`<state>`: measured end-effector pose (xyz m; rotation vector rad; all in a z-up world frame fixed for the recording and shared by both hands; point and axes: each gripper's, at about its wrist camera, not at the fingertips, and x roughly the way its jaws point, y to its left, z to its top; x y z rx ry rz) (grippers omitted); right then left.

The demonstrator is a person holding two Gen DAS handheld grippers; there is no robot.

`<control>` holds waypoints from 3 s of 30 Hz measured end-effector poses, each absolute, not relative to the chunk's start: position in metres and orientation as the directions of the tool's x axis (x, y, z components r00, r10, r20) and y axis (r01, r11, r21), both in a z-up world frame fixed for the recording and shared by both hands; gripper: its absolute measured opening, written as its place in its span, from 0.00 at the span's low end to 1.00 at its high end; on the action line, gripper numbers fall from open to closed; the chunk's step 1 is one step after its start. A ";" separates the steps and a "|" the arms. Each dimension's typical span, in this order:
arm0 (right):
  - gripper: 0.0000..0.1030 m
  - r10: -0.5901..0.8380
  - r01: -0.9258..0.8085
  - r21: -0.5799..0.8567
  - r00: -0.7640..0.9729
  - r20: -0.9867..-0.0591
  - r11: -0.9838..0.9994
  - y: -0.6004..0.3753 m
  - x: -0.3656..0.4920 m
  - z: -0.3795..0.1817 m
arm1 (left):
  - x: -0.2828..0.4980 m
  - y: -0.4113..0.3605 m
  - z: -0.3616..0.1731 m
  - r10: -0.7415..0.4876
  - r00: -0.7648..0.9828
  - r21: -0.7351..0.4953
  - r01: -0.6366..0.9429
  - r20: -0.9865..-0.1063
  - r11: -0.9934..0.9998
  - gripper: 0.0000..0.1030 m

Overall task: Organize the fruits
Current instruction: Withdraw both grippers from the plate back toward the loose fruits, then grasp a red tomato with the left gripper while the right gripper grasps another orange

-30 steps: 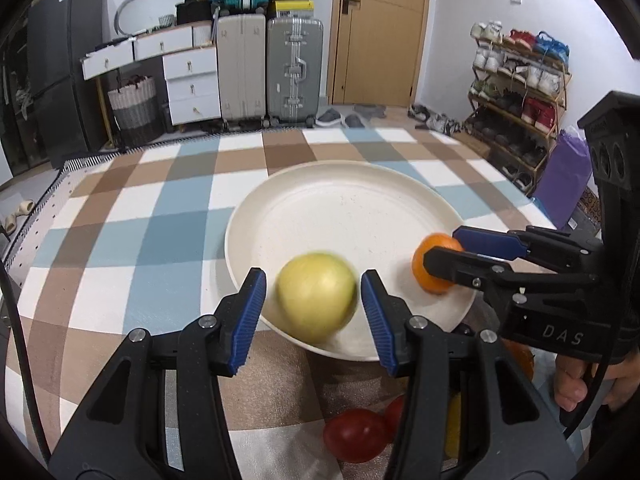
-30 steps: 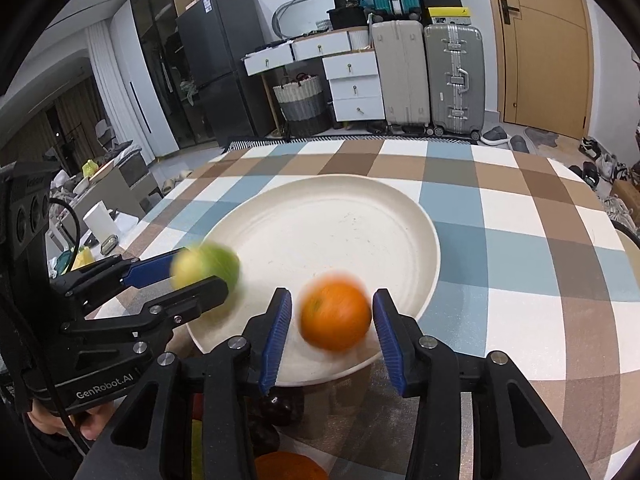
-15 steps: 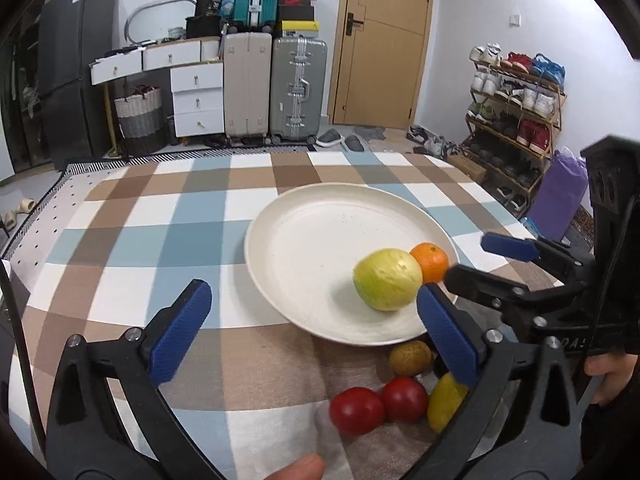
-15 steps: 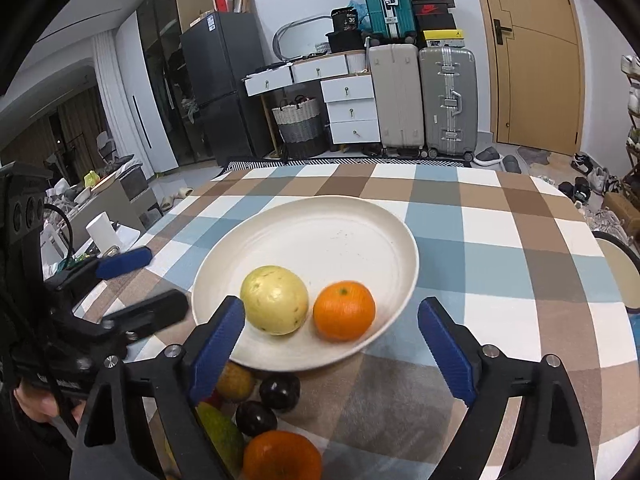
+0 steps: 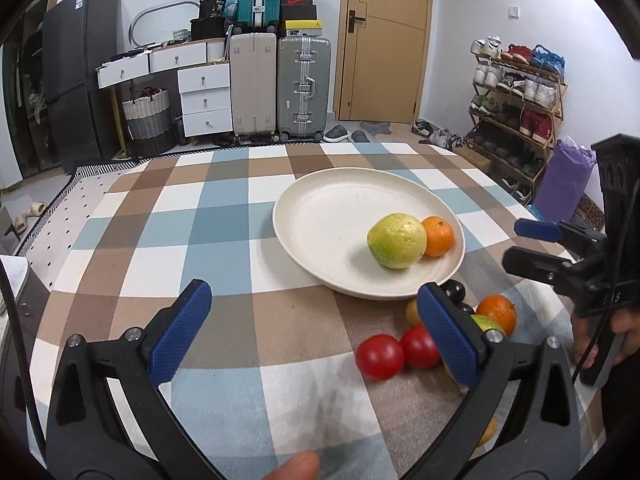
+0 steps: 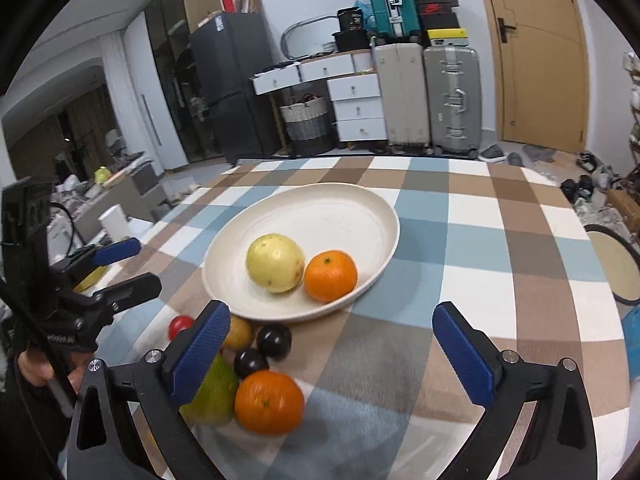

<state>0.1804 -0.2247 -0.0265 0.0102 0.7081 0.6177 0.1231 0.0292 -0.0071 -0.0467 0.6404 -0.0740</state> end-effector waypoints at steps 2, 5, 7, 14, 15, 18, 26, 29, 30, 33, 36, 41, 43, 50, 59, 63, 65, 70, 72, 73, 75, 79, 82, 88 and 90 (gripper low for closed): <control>1.00 0.544 -0.530 0.229 0.575 -0.611 0.817 -0.231 0.179 -0.027 | 0.121 0.029 -0.007 -0.085 0.798 -0.064 0.059 -0.597 0.996 1.00; 1.00 0.547 -0.539 0.227 0.560 -0.622 0.811 -0.238 0.173 -0.028 | 0.117 0.031 -0.009 -0.084 0.792 -0.066 0.055 -0.605 0.996 1.00; 1.00 0.544 -0.545 0.221 0.549 -0.635 0.808 -0.239 0.170 -0.028 | 0.113 0.032 -0.012 -0.096 0.782 -0.079 0.060 -0.616 0.995 1.00; 1.00 0.533 -0.573 0.191 0.520 -0.667 0.797 -0.236 0.165 -0.030 | 0.111 0.031 -0.025 -0.093 0.743 -0.076 0.056 -0.662 0.996 0.99; 1.00 0.531 -0.574 0.188 0.516 -0.672 0.797 -0.236 0.166 -0.031 | 0.112 0.030 -0.026 -0.097 0.740 -0.078 0.061 -0.666 0.995 1.00; 1.00 0.526 -0.590 0.176 0.497 -0.690 0.788 -0.234 0.165 -0.034 | 0.112 0.026 -0.028 -0.103 0.734 -0.074 0.072 -0.671 0.995 1.00; 1.00 0.533 -0.635 0.171 0.438 -0.724 0.754 -0.225 0.161 -0.043 | 0.115 0.022 -0.032 -0.119 0.715 -0.085 0.083 -0.689 0.993 0.99; 1.00 0.520 -0.653 0.151 0.419 -0.744 0.742 -0.218 0.158 -0.048 | 0.116 0.021 -0.033 -0.116 0.714 -0.084 0.081 -0.690 0.993 1.00; 0.99 0.512 -0.657 0.139 0.419 -0.750 0.741 -0.216 0.157 -0.050 | 0.115 0.022 -0.032 -0.118 0.715 -0.084 0.082 -0.690 0.993 1.00; 0.99 0.489 -0.653 0.121 0.417 -0.766 0.747 -0.213 0.157 -0.055 | 0.115 0.021 -0.032 -0.117 0.714 -0.084 0.082 -0.690 0.993 0.99; 0.95 0.492 -0.651 0.129 0.415 -0.765 0.748 -0.214 0.159 -0.055 | 0.116 0.021 -0.033 -0.117 0.714 -0.084 0.082 -0.691 0.993 1.00; 0.86 0.510 -0.666 0.138 0.404 -0.760 0.733 -0.214 0.159 -0.054 | 0.116 0.021 -0.033 -0.119 0.714 -0.085 0.083 -0.690 0.993 1.00; 0.78 0.525 -0.676 0.152 0.390 -0.757 0.721 -0.213 0.158 -0.054 | 0.116 0.021 -0.034 -0.119 0.714 -0.084 0.084 -0.690 0.993 1.00; 0.47 0.598 -0.717 0.225 0.320 -0.735 0.660 -0.208 0.154 -0.053 | 0.116 0.021 -0.033 -0.119 0.713 -0.086 0.083 -0.691 0.993 0.99; 0.40 0.615 -0.718 0.232 0.330 -0.716 0.656 -0.208 0.152 -0.050 | 0.117 0.021 -0.036 -0.121 0.708 -0.088 0.083 -0.695 0.993 0.99; 0.40 0.602 -0.704 0.218 0.357 -0.714 0.676 -0.211 0.153 -0.048 | 0.121 0.027 -0.040 -0.122 0.693 -0.098 0.074 -0.710 0.992 0.99; 0.40 0.599 -0.695 0.216 0.370 -0.710 0.686 -0.213 0.155 -0.047 | 0.123 0.029 -0.042 -0.130 0.682 -0.112 0.071 -0.720 0.991 0.99; 0.40 0.594 -0.675 0.217 0.395 -0.701 0.705 -0.218 0.158 -0.044 | 0.129 0.026 -0.048 -0.142 0.647 -0.116 0.084 -0.749 0.990 0.92; 0.40 0.591 -0.671 0.214 0.402 -0.700 0.710 -0.220 0.159 -0.043 | 0.130 0.025 -0.049 -0.146 0.639 -0.116 0.088 -0.755 0.989 0.87; 0.40 0.591 -0.670 0.215 0.402 -0.699 0.710 -0.220 0.159 -0.043 | 0.131 0.025 -0.050 -0.157 0.637 -0.125 0.094 -0.755 0.988 0.85; 0.40 0.587 -0.667 0.210 0.409 -0.699 0.715 -0.220 0.159 -0.042 | 0.132 0.026 -0.050 -0.179 0.635 -0.148 0.103 -0.752 0.984 0.80; 0.40 0.587 -0.666 0.209 0.412 -0.697 0.716 -0.221 0.159 -0.042 | 0.132 0.023 -0.051 -0.246 0.616 -0.200 0.144 -0.749 0.969 0.62; 0.40 0.587 -0.666 0.210 0.411 -0.697 0.716 -0.221 0.159 -0.042 | 0.132 0.021 -0.051 -0.285 0.605 -0.232 0.167 -0.743 0.958 0.51; 0.40 0.585 -0.667 0.206 0.413 -0.698 0.716 -0.221 0.160 -0.041 | 0.128 0.012 -0.047 -0.327 0.603 -0.248 0.214 -0.727 0.945 0.28; 0.40 0.585 -0.665 0.207 0.414 -0.697 0.717 -0.221 0.160 -0.041 | 0.128 0.011 -0.047 -0.324 0.606 -0.242 0.216 -0.726 0.946 0.28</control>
